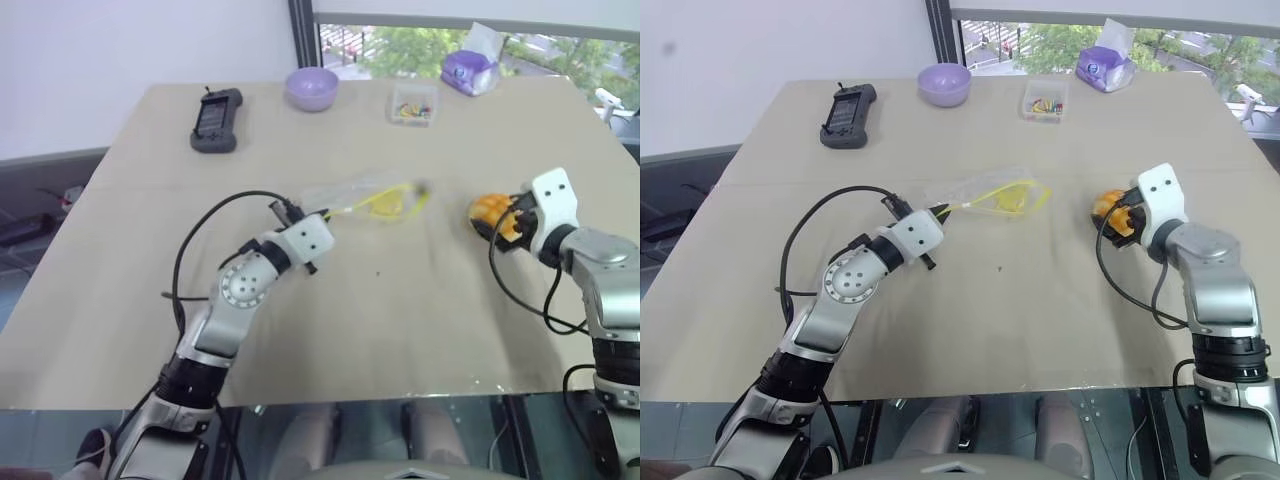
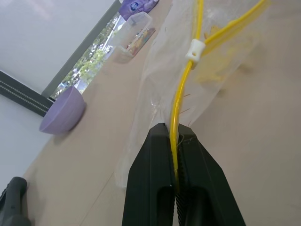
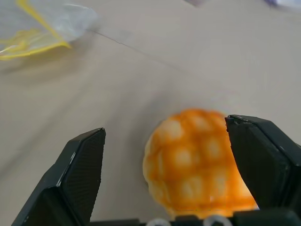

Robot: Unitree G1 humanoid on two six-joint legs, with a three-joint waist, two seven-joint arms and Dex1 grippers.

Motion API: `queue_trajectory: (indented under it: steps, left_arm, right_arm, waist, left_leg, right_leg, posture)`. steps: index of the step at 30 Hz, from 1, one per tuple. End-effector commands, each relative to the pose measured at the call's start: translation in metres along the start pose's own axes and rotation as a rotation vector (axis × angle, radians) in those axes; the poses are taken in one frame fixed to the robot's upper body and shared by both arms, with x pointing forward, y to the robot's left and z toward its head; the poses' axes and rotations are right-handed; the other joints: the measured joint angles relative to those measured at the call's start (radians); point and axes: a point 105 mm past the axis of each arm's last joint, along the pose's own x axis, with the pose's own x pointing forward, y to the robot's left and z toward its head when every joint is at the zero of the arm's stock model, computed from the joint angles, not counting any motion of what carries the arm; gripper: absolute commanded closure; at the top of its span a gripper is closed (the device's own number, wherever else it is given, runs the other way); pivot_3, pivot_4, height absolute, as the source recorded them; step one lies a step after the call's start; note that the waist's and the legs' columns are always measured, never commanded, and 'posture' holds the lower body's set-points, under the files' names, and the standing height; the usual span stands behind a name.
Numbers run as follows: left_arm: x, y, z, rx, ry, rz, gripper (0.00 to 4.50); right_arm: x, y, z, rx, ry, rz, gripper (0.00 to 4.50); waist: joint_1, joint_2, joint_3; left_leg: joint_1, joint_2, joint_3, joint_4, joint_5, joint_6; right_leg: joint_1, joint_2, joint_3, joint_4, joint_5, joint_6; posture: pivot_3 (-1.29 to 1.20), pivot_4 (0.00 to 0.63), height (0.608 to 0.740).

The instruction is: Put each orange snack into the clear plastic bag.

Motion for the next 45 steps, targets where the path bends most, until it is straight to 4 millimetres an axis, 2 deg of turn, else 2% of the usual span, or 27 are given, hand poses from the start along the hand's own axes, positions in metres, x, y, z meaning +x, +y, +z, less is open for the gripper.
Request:
queue_trajectory:
  steps: [1, 9, 13, 17, 24, 31, 34, 35, 36, 41, 43, 45]
  left_arm:
    - [0.000, 0.009, 0.008, 0.021, -0.031, 0.032, 4.50]
    - [-0.001, 0.009, 0.008, 0.021, -0.028, 0.031, 4.50]
    - [-0.002, 0.009, 0.007, 0.021, -0.026, 0.032, 4.50]
    - [-0.002, 0.008, 0.008, 0.021, -0.026, 0.034, 4.50]
    - [-0.003, 0.011, 0.006, 0.024, -0.023, 0.043, 4.50]
    - [-0.003, 0.010, 0.007, 0.025, -0.022, 0.045, 4.50]
    - [-0.003, 0.011, 0.006, 0.027, -0.020, 0.046, 4.50]
    - [-0.003, 0.011, 0.006, 0.027, -0.020, 0.046, 4.50]
    - [-0.003, 0.011, 0.006, 0.028, -0.020, 0.046, 4.50]
    - [-0.003, 0.012, 0.006, 0.029, -0.021, 0.047, 4.50]
    - [-0.002, 0.012, 0.006, 0.029, -0.021, 0.048, 4.50]
    - [-0.002, 0.012, 0.006, 0.030, -0.021, 0.048, 4.50]
  right_arm:
    - [0.002, -0.021, 0.008, 0.099, -0.017, -0.084, 0.05]
    - [0.019, -0.036, 0.002, 0.213, 0.020, -0.121, 0.05]
    - [0.027, -0.022, 0.003, 0.370, 0.027, -0.004, 0.05]
    - [0.031, -0.013, -0.013, 0.429, 0.108, 0.051, 0.05]
    - [0.030, 0.005, -0.041, 0.350, 0.249, 0.126, 0.05]
    - [0.031, 0.004, -0.054, 0.272, 0.294, 0.101, 0.05]
    - [0.034, 0.001, -0.053, 0.275, 0.285, 0.078, 0.89]
    - [0.034, 0.001, -0.052, 0.280, 0.281, 0.075, 1.43]
    - [0.035, 0.002, -0.051, 0.294, 0.275, 0.076, 1.68]
    - [0.037, 0.003, -0.047, 0.351, 0.253, 0.084, 3.72]
    - [0.037, 0.003, -0.045, 0.350, 0.249, 0.083, 4.34]
    - [0.038, 0.002, -0.043, 0.346, 0.234, 0.077, 4.49]
  waist:
    - [-0.001, 0.000, 0.000]
    - [-0.003, 0.000, 0.000]
    - [-0.006, 0.000, 0.000]
    - [-0.008, 0.000, 0.000]
    - [-0.007, -0.001, -0.001]
    - [-0.006, -0.006, -0.005]
    - [-0.006, -0.007, -0.006]
    - [-0.006, -0.007, -0.006]
    - [-0.006, -0.007, -0.006]
    - [-0.007, -0.009, -0.007]
    - [-0.007, -0.009, -0.007]
    - [-0.007, -0.008, -0.007]
  left_leg:
    - [0.000, 0.000, 0.000, 0.000, 0.000, 0.000]
    - [0.000, 0.000, 0.000, 0.000, 0.000, 0.000]
    - [0.000, 0.000, 0.000, 0.000, 0.000, 0.000]
    - [0.000, 0.000, 0.000, 0.000, 0.000, 0.000]
    - [0.000, 0.000, 0.000, 0.000, 0.000, 0.000]
    - [0.000, 0.000, 0.000, 0.000, 0.000, 0.000]
    - [0.001, 0.000, 0.000, 0.000, 0.000, 0.000]
    - [0.001, 0.000, 0.000, 0.000, 0.000, 0.000]
    - [0.001, 0.000, 0.000, 0.000, 0.000, 0.000]
    - [0.001, 0.001, 0.000, 0.000, 0.000, 0.000]
    - [0.001, 0.001, 0.000, 0.000, 0.000, 0.000]
    - [0.001, 0.001, 0.000, 0.000, 0.000, 0.000]
  right_leg:
    - [0.000, 0.000, 0.000, 0.000, 0.000, 0.000]
    - [0.000, 0.000, 0.000, 0.000, 0.000, 0.000]
    - [0.000, 0.000, 0.000, 0.000, 0.000, 0.000]
    - [0.000, 0.000, 0.000, 0.000, 0.000, 0.000]
    - [0.000, 0.000, 0.000, 0.000, 0.000, 0.000]
    - [0.001, 0.000, 0.000, 0.000, 0.000, 0.000]
    - [0.001, 0.000, 0.000, 0.000, 0.000, 0.000]
    - [0.001, 0.000, 0.000, 0.000, 0.000, 0.000]
    - [0.001, 0.000, 0.000, 0.000, 0.000, 0.000]
    - [0.001, 0.001, 0.000, 0.000, 0.000, 0.000]
    - [0.001, 0.001, 0.000, 0.000, 0.000, 0.000]
    - [0.001, 0.001, 0.000, 0.000, 0.000, 0.000]
  posture:
    - [0.00, 0.150, 0.740]
    - [0.00, 0.150, 0.740]
    - [0.00, 0.150, 0.740]
    - [0.00, 0.150, 0.740]
    - [0.00, 0.150, 0.740]
    - [0.00, 0.150, 0.740]
    - [0.00, 0.150, 0.740]
    - [0.00, 0.150, 0.740]
    - [0.00, 0.150, 0.740]
    - [0.00, 0.150, 0.740]
    - [0.00, 0.150, 0.740]
    - [0.00, 0.150, 0.740]
